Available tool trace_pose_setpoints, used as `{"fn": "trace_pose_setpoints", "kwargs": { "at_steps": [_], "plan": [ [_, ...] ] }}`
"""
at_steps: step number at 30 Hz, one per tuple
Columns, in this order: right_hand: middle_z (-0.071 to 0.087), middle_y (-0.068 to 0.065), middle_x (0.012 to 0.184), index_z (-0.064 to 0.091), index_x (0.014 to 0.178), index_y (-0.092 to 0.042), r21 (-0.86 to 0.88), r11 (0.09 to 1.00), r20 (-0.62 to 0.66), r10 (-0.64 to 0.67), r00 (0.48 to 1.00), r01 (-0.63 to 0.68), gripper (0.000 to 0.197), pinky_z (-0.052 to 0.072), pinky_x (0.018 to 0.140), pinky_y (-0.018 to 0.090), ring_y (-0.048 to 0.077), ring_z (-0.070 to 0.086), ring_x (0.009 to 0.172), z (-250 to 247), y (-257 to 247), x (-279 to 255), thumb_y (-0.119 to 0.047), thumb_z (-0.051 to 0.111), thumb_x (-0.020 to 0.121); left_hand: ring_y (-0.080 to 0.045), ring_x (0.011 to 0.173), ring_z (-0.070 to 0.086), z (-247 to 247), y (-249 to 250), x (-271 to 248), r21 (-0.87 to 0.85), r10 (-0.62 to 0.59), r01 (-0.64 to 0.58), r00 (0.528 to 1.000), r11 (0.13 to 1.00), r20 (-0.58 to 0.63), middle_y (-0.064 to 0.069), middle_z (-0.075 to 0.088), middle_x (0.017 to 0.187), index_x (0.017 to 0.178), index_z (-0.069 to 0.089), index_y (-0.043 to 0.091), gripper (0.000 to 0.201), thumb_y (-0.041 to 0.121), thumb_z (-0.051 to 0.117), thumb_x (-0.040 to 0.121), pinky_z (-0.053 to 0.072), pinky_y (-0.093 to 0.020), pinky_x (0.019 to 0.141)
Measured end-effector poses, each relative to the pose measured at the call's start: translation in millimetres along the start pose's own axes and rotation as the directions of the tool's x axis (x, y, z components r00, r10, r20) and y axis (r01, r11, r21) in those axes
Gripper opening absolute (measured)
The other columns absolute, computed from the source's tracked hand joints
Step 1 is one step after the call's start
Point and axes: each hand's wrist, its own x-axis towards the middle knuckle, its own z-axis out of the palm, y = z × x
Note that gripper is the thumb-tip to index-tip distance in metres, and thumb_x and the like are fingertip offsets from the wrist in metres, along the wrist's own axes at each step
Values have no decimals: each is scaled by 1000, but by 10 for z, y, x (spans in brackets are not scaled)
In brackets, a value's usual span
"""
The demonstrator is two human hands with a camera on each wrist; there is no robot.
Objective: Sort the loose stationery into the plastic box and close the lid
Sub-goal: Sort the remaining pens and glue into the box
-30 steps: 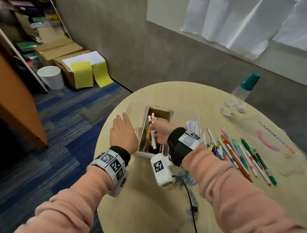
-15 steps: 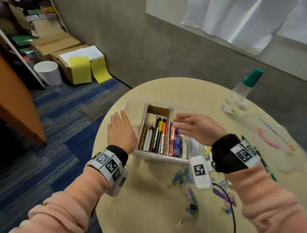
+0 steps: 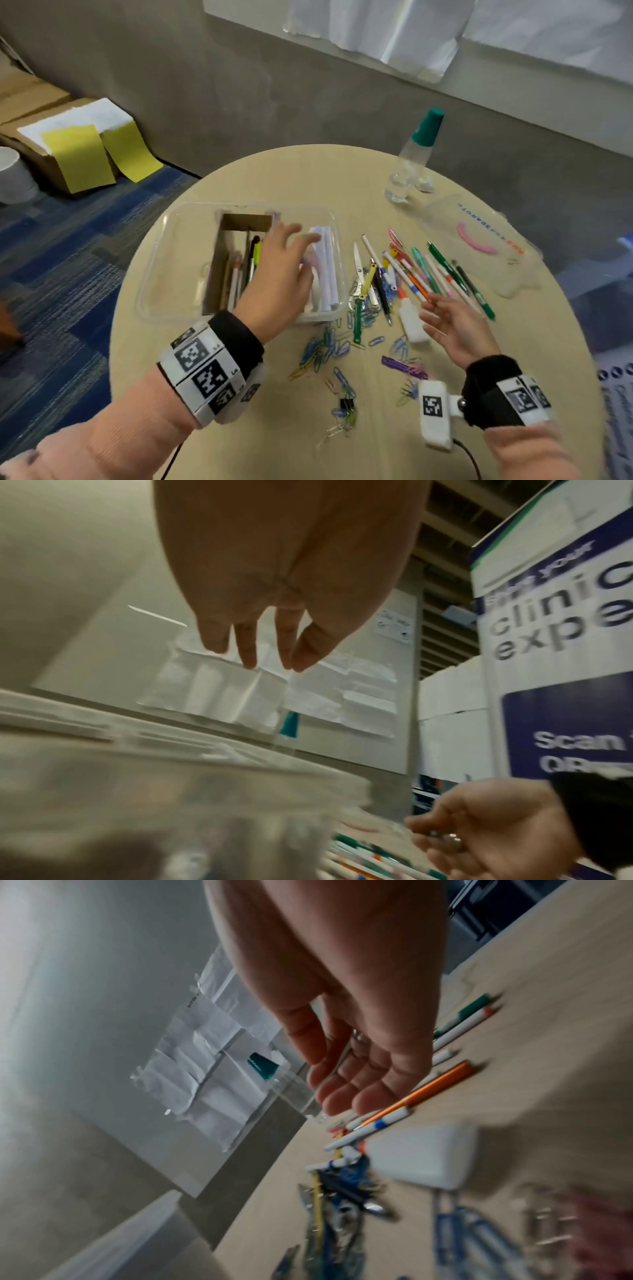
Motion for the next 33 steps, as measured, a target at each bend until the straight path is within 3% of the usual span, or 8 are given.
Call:
{"fn": "trace_pose_setpoints", "kwargs": {
  "at_steps": [3, 6, 10, 17, 20, 22, 26, 33],
  "plan": [
    [60, 7, 84, 61, 99, -8, -88, 996, -92, -7, 996, -1, 20, 43, 61, 27, 19, 56, 71, -194, 142, 64, -10, 42, 95, -7, 124, 37, 305, 293, -25, -117, 107, -89, 982, 989, 156, 2, 35, 140, 131, 45, 22, 39, 8, 42, 94, 26, -2, 96],
    [58, 7, 82, 62, 95, -9, -188, 982, -150, -19, 989, -9, 22, 41, 57, 26, 18, 52, 67, -350, 244, 144, -5, 41, 94, -15, 112, 50, 701, 516, -23, -109, 135, -104, 935, 989, 329, -1, 45, 130, 131, 47, 20, 40, 5, 39, 94, 41, -19, 92],
    [55, 5, 75, 61, 97, -8, -301, 953, -157, -35, 987, -14, 22, 36, 50, 23, 15, 46, 60, -547, 341, 257, -2, 41, 92, -25, 109, 52, 1262, 646, 105, 34, -21, 4, 851, 999, 524, -9, 49, 126, 125, 47, 12, 36, 1, 35, 93, 43, -30, 88],
    [50, 3, 62, 62, 95, -7, -303, 949, -113, 56, 992, -88, 19, 29, 34, 16, 13, 37, 48, -740, 523, 383, -3, 44, 92, -31, 111, 51, 1862, 714, 661, 137, -245, 204, 842, 969, 481, -18, 47, 125, 120, 46, 3, 29, 1, 37, 93, 44, -35, 90],
    [54, -2, 66, 65, 98, -5, -407, 913, -72, 5, 997, -34, 19, 35, 48, 16, 9, 43, 55, -770, 603, 400, -5, 47, 92, -32, 114, 49, 2045, 744, 860, 196, -187, 106, 867, 975, 462, -17, 44, 127, 121, 46, 5, 33, -3, 38, 90, 42, -36, 94],
    [56, -6, 73, 65, 101, -9, -490, 872, -13, -24, 1000, 14, 18, 35, 54, 14, 4, 46, 62, -785, 624, 408, -9, 49, 92, -31, 116, 46, 2158, 749, 961, 260, -73, -57, 884, 964, 461, -16, 45, 129, 122, 49, 7, 37, -6, 41, 88, 41, -38, 97],
    [57, -8, 82, 64, 105, -12, -546, 835, 87, -17, 996, 62, 19, 34, 57, 10, -1, 45, 67, -830, 621, 436, -12, 49, 93, -30, 123, 42, 2330, 692, 1145, 443, 71, -360, 834, 821, 547, -10, 48, 131, 126, 46, 11, 37, 6, 50, 90, 38, -41, 102],
    [54, -13, 81, 64, 109, -12, -550, 830, 220, 37, 975, 93, 21, 35, 60, 8, -3, 45, 69, -914, 591, 487, -15, 49, 94, -24, 101, 57, 2459, 579, 1233, 373, 58, -352, 789, 859, 611, -8, 57, 113, 121, 39, 12, 39, 11, 59, 87, 49, -34, 88]
  ]
}}
